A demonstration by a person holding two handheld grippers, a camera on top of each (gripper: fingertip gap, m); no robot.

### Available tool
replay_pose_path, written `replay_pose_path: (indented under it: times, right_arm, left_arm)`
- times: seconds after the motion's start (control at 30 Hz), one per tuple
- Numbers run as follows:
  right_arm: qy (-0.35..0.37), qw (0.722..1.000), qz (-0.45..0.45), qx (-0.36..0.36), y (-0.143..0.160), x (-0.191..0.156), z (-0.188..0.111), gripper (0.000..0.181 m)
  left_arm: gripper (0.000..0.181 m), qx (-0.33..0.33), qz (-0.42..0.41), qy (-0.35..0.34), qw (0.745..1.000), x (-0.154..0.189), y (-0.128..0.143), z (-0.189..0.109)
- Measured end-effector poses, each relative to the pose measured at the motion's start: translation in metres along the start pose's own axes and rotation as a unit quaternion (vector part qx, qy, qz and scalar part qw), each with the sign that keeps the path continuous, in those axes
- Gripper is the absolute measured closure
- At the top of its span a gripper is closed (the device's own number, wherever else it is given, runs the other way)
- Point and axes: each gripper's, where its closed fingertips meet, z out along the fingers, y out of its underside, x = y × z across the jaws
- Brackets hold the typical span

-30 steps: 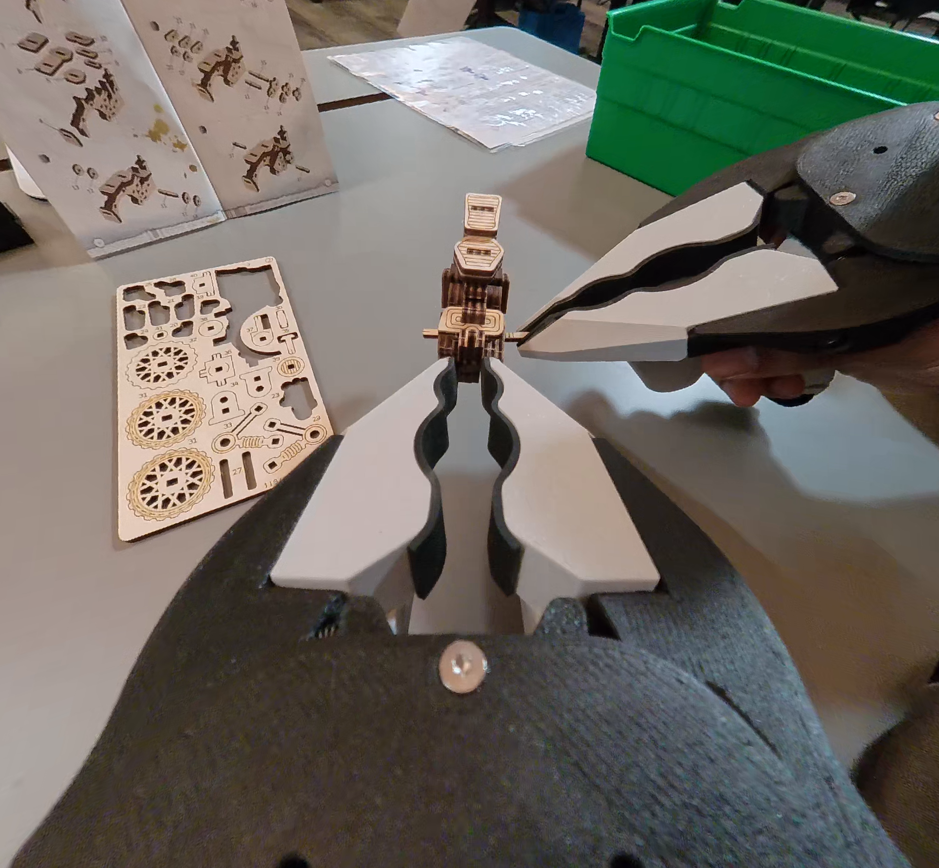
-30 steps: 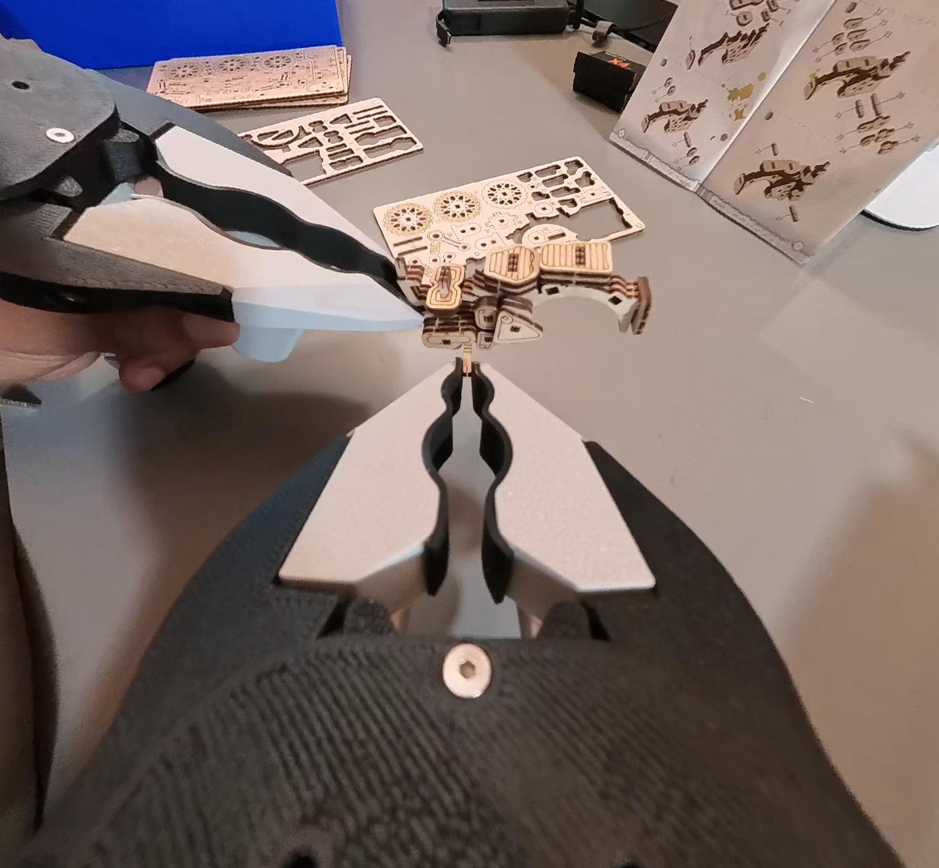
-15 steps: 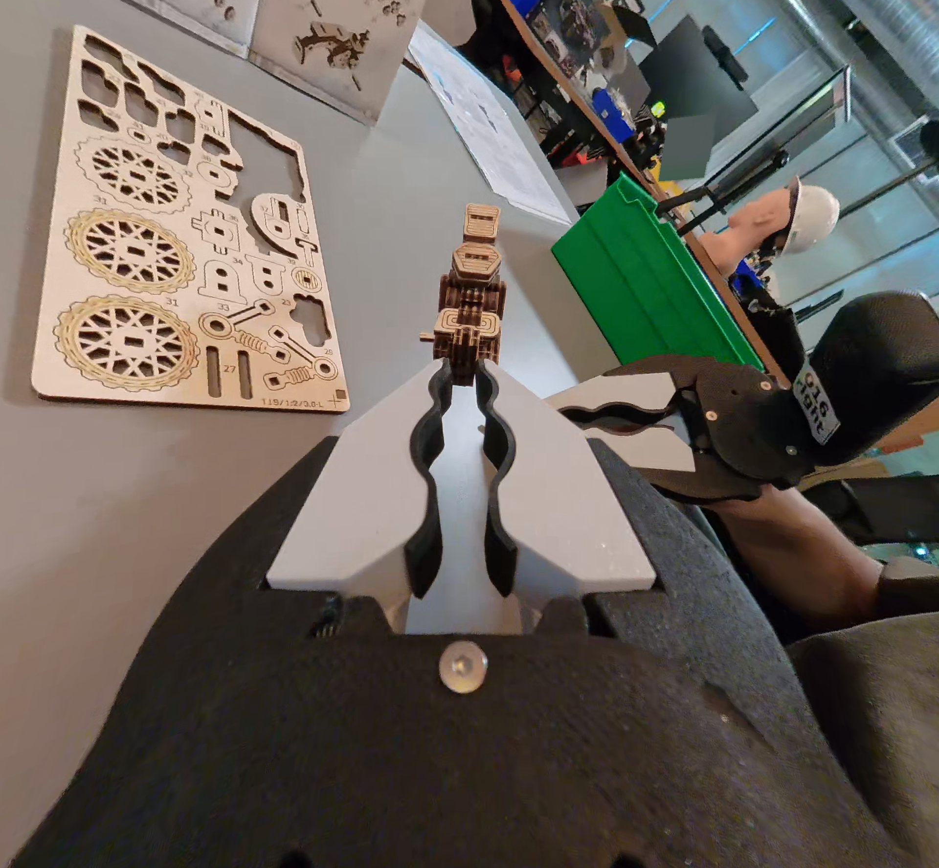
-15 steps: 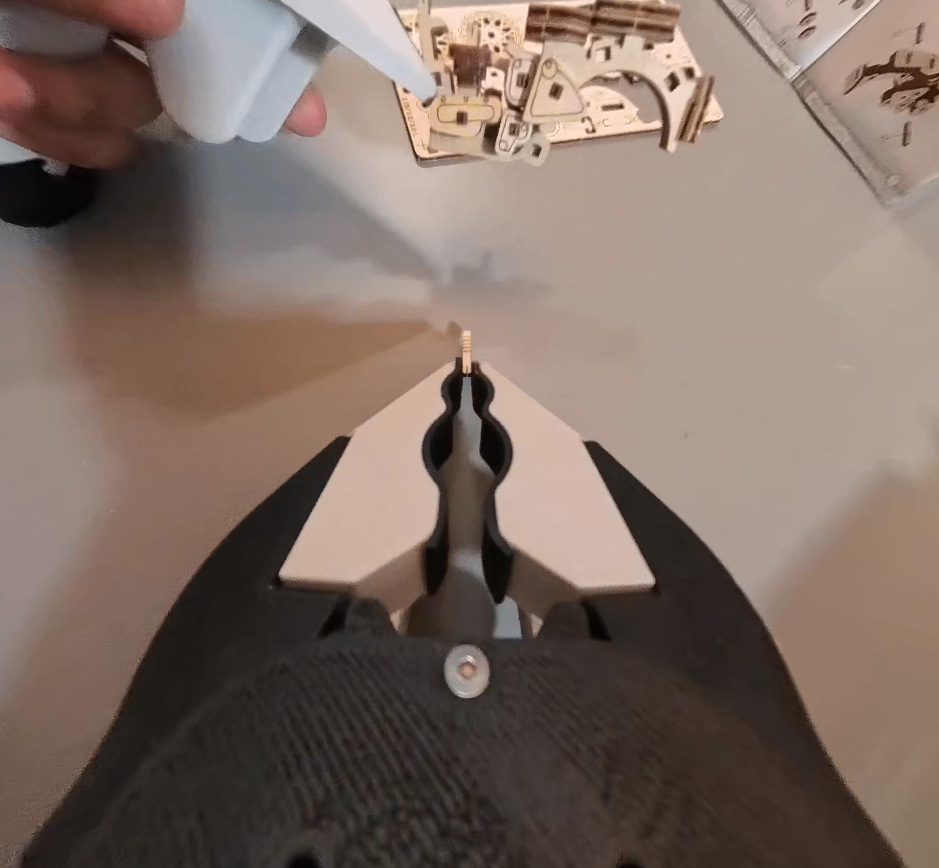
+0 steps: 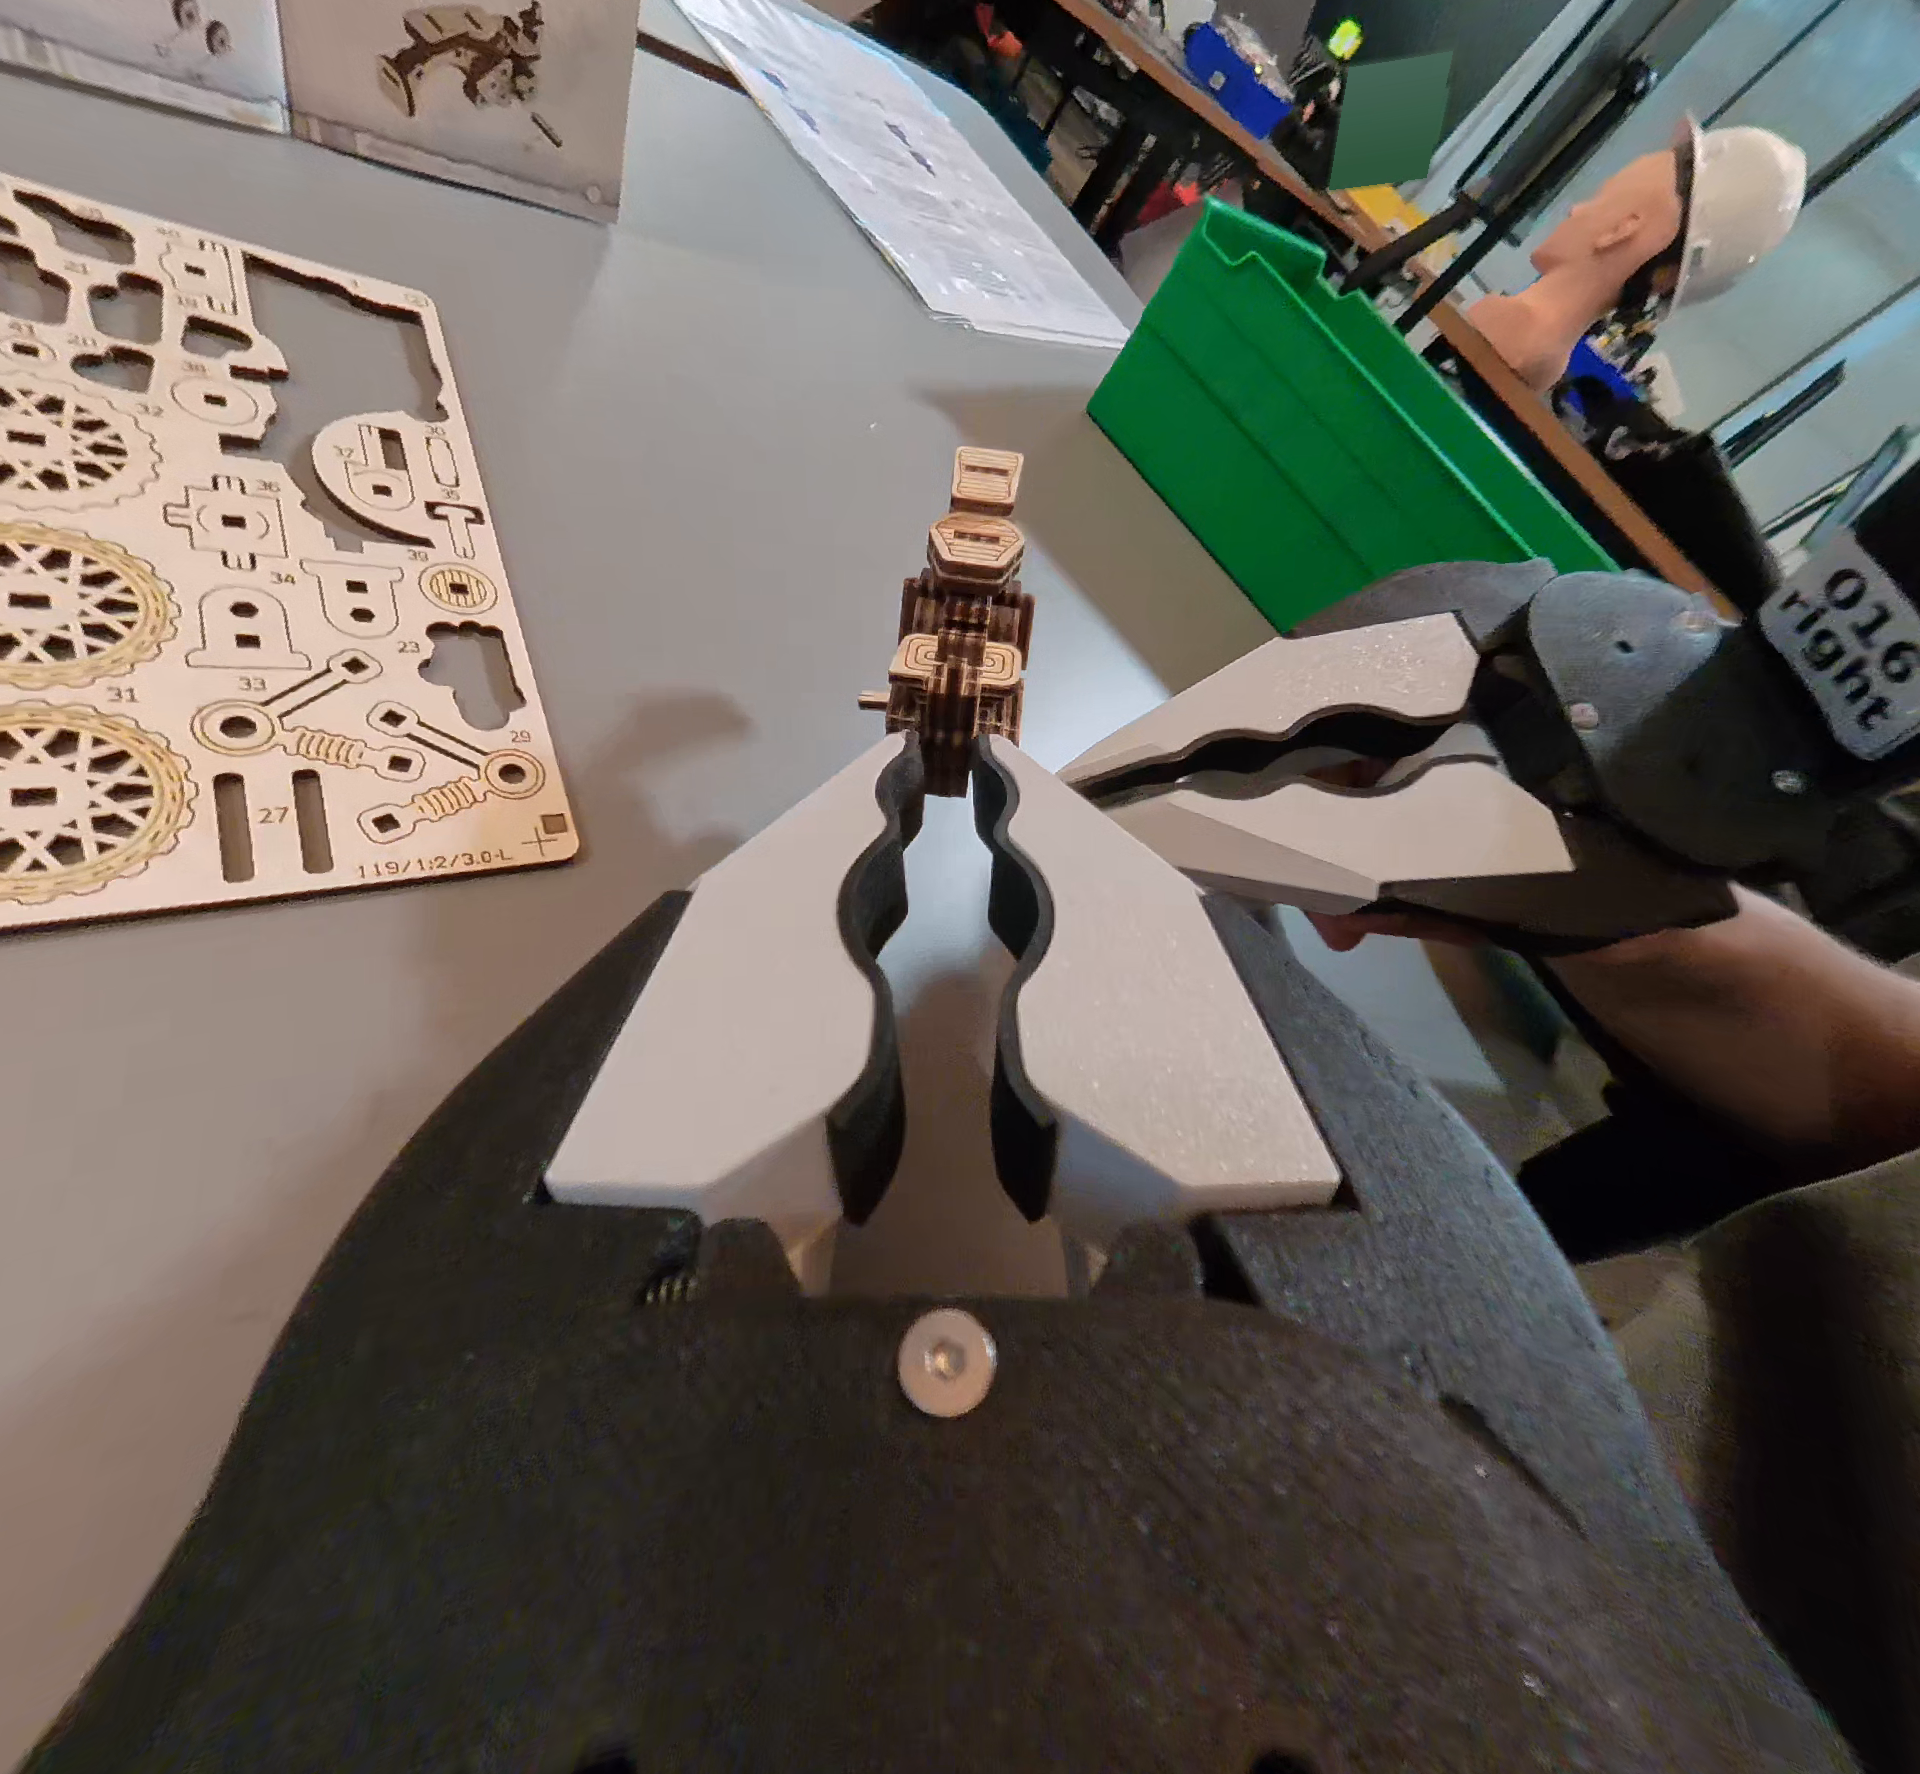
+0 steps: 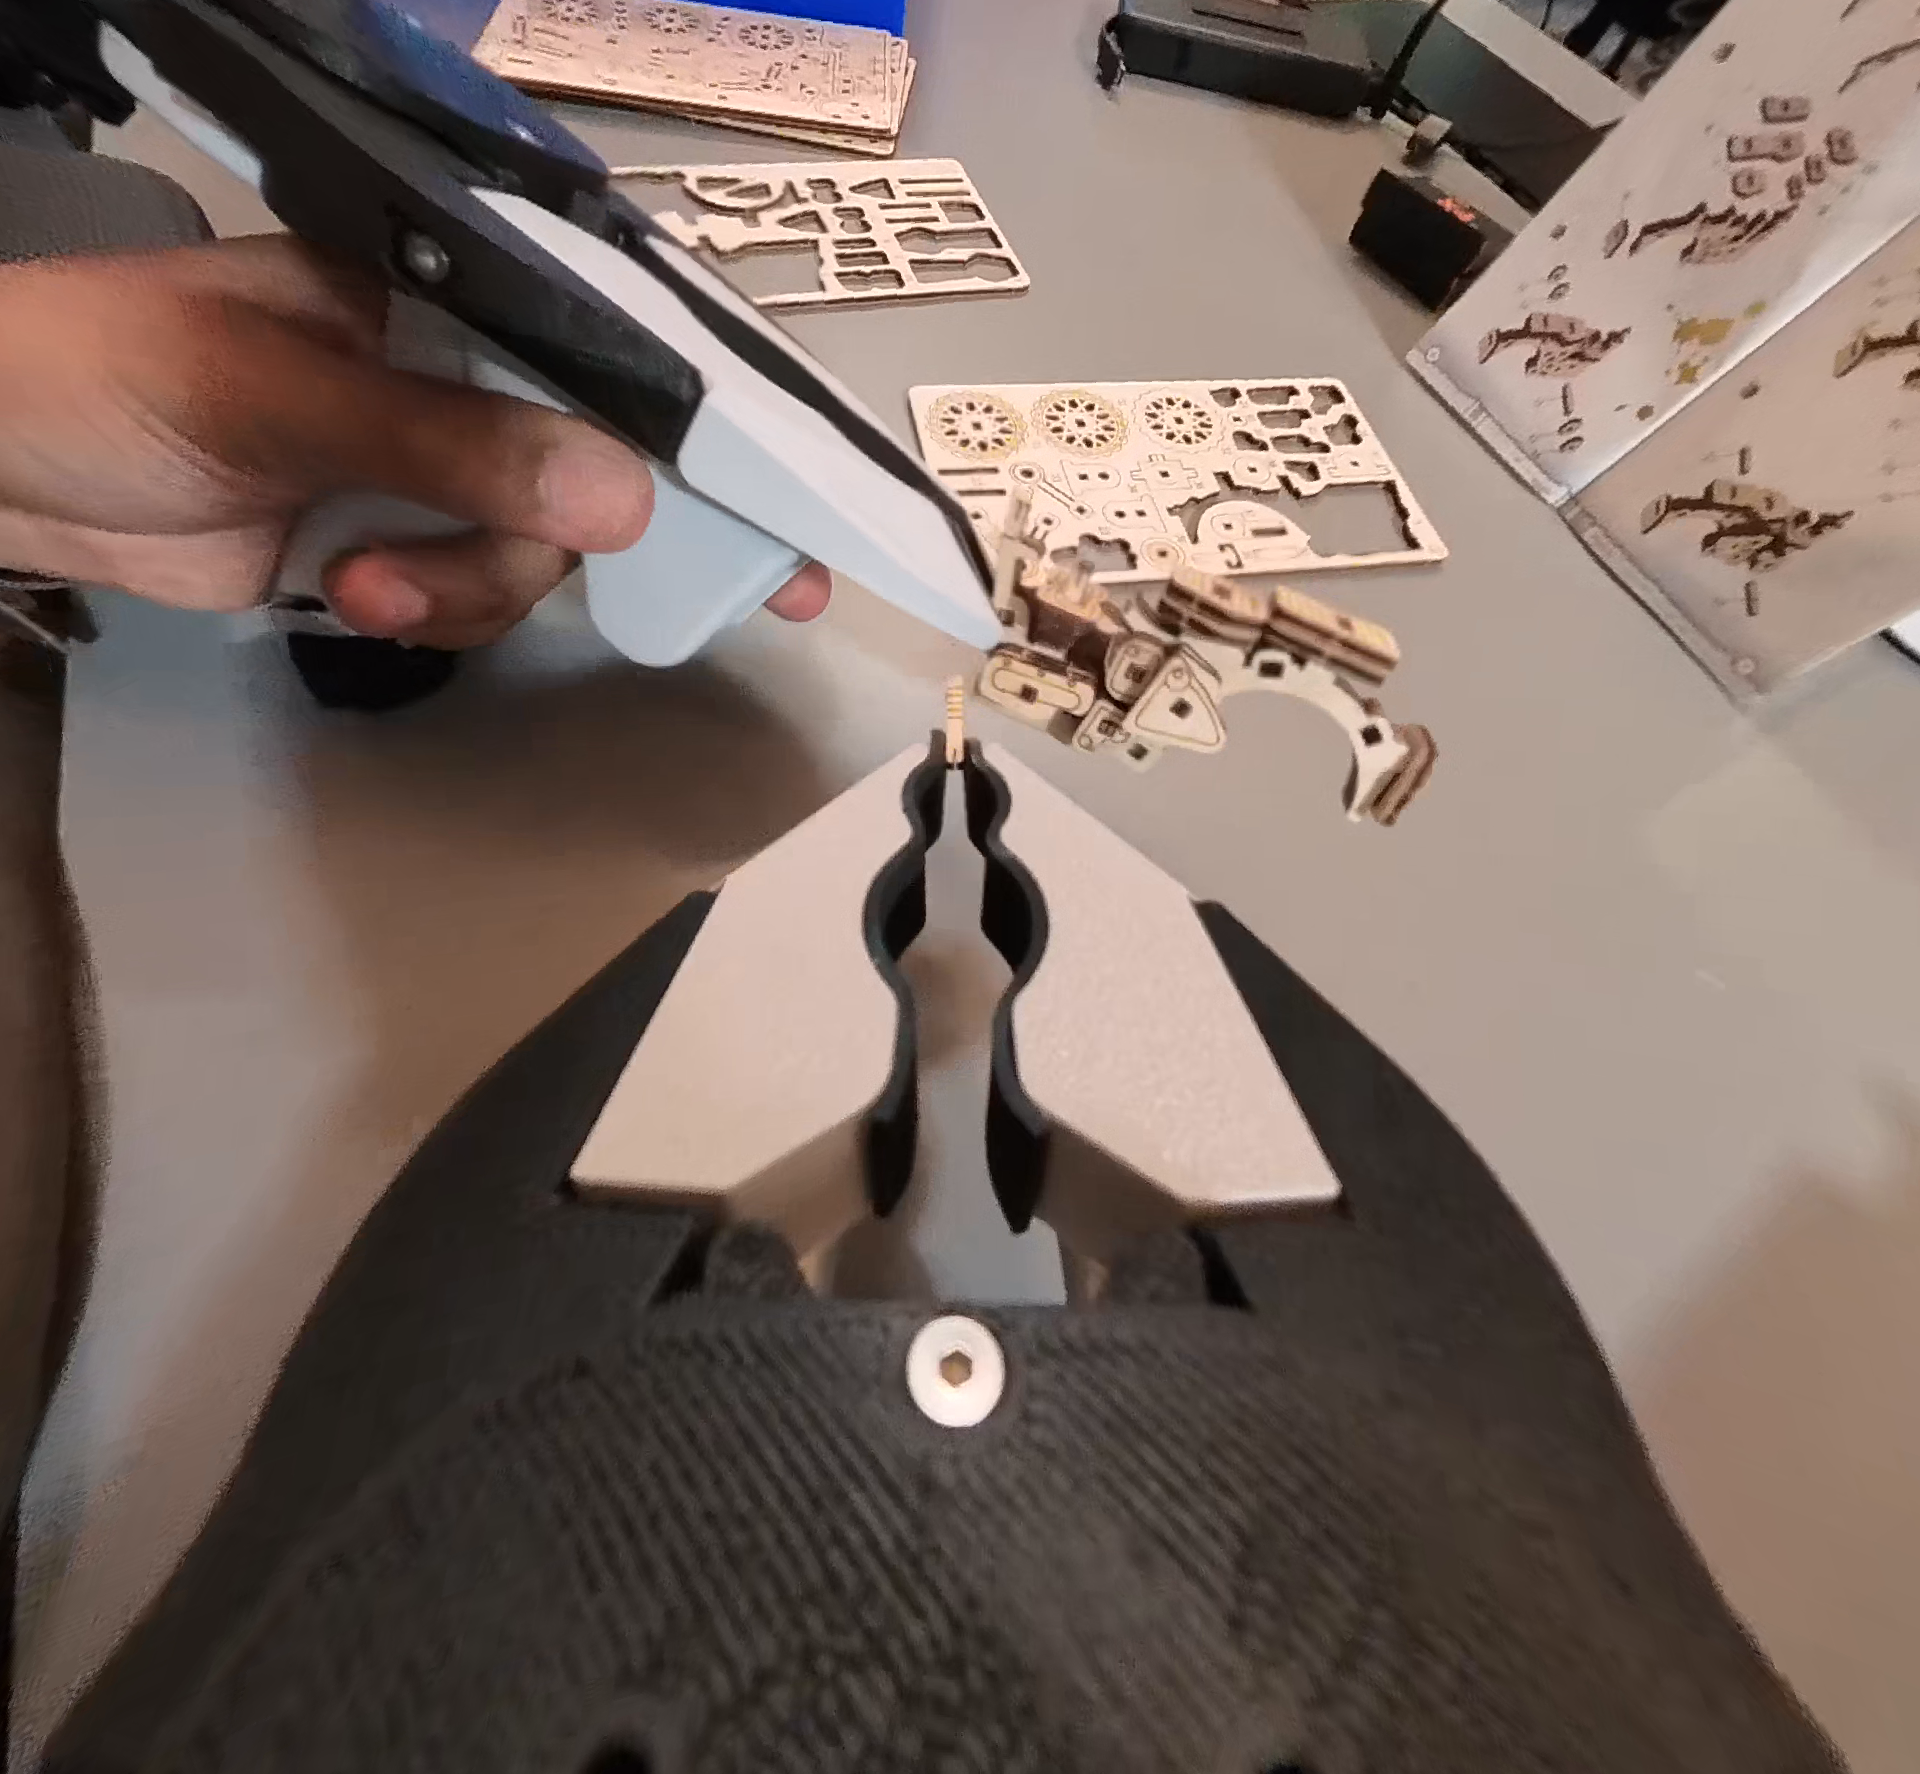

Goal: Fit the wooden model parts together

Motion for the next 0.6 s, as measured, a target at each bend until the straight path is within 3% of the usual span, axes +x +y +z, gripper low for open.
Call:
replay_pose_path:
  times: [0.3, 0.6]
  right_arm:
    - [0.01, 0.999, -0.036, 0.025, -0.014, -0.01, -0.002, 0.181]
    - [-0.03, 0.998, 0.029, 0.041, -0.016, -0.012, -0.004, 0.18]
  left_arm:
    - [0.175, 0.0, 0.075, -0.038, 0.996, 0.005, -0.001, 0.001]
    - [0.175, -0.011, 0.023, -0.027, 0.999, -0.003, 0.003, 0.002]
